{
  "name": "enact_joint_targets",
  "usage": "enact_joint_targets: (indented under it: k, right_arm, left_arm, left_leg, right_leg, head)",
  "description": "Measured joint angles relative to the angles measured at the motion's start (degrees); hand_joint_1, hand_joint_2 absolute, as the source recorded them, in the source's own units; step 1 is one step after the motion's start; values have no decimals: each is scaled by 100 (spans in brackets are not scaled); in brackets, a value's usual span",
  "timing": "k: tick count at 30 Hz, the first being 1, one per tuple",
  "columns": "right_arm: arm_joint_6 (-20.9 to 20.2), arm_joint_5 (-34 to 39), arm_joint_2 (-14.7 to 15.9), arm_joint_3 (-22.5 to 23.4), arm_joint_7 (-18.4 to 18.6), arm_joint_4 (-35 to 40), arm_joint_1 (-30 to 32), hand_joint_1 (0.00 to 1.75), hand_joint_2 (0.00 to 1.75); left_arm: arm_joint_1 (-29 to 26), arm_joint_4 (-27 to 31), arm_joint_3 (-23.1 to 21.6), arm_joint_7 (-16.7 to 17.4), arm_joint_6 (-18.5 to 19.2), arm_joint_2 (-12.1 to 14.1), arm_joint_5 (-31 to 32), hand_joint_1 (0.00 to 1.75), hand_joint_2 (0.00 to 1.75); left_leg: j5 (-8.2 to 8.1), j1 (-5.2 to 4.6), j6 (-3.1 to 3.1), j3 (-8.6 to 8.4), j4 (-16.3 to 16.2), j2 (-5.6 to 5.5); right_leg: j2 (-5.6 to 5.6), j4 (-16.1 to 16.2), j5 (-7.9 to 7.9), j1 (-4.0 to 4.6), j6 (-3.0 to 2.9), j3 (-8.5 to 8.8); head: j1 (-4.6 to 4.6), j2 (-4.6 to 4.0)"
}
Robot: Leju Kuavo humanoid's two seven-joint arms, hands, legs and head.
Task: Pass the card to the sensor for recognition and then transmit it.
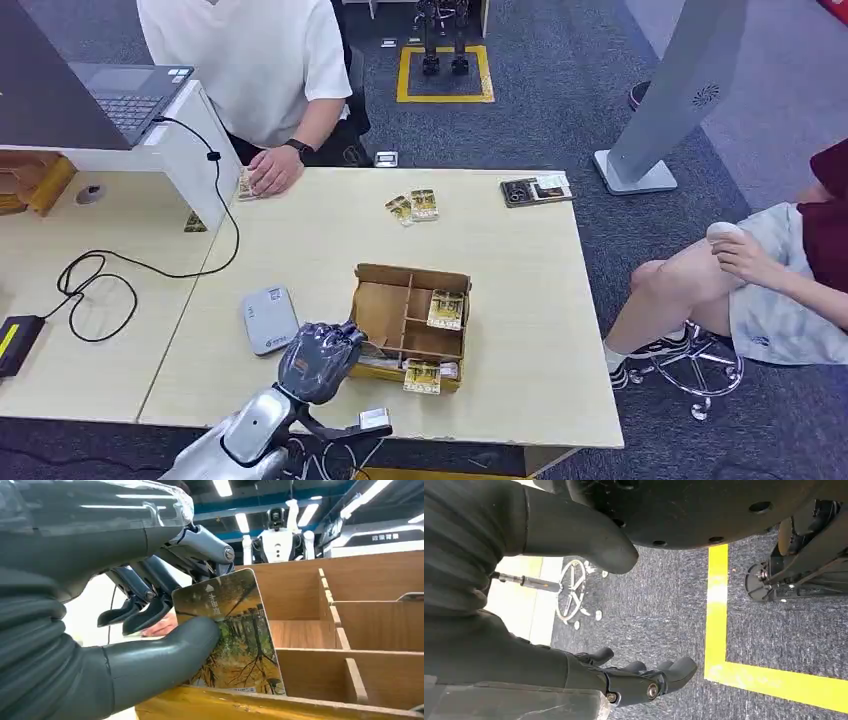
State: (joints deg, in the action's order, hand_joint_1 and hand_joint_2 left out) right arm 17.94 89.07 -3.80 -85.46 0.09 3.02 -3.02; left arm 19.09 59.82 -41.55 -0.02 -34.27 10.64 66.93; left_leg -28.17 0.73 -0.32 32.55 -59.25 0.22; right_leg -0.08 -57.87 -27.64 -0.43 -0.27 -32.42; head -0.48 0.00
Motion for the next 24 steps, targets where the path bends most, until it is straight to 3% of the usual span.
enact_joint_targets:
  k: [11, 19, 24]
  right_arm:
    - [9, 2, 0, 0, 0, 0, 0, 0, 175]
    - [24, 2, 0, 0, -13, 0, 5, 0, 175]
    - [42, 2, 0, 0, -37, 0, 7, 0, 175]
  left_arm:
    - [-99, 35, 4, -105, -365, -2, -109, 175, 175]
    - [-322, 669, 249, -505, -418, -11, -276, 175, 175]
    - [-485, 966, 560, -910, -418, -160, -641, 175, 175]
  left_leg:
    - [-2, 0, 1, 6, 0, 0]
    - [-2, -1, 1, 15, 0, -1]
    - [-3, -1, 2, 16, -1, -2]
  right_leg:
    - [0, 1, -2, 0, 0, -8]
    - [0, 1, -2, 0, 0, -16]
    - [0, 2, -2, 0, 0, -17]
  head:
    - [2, 0]
    - [0, 0]
    - [0, 0]
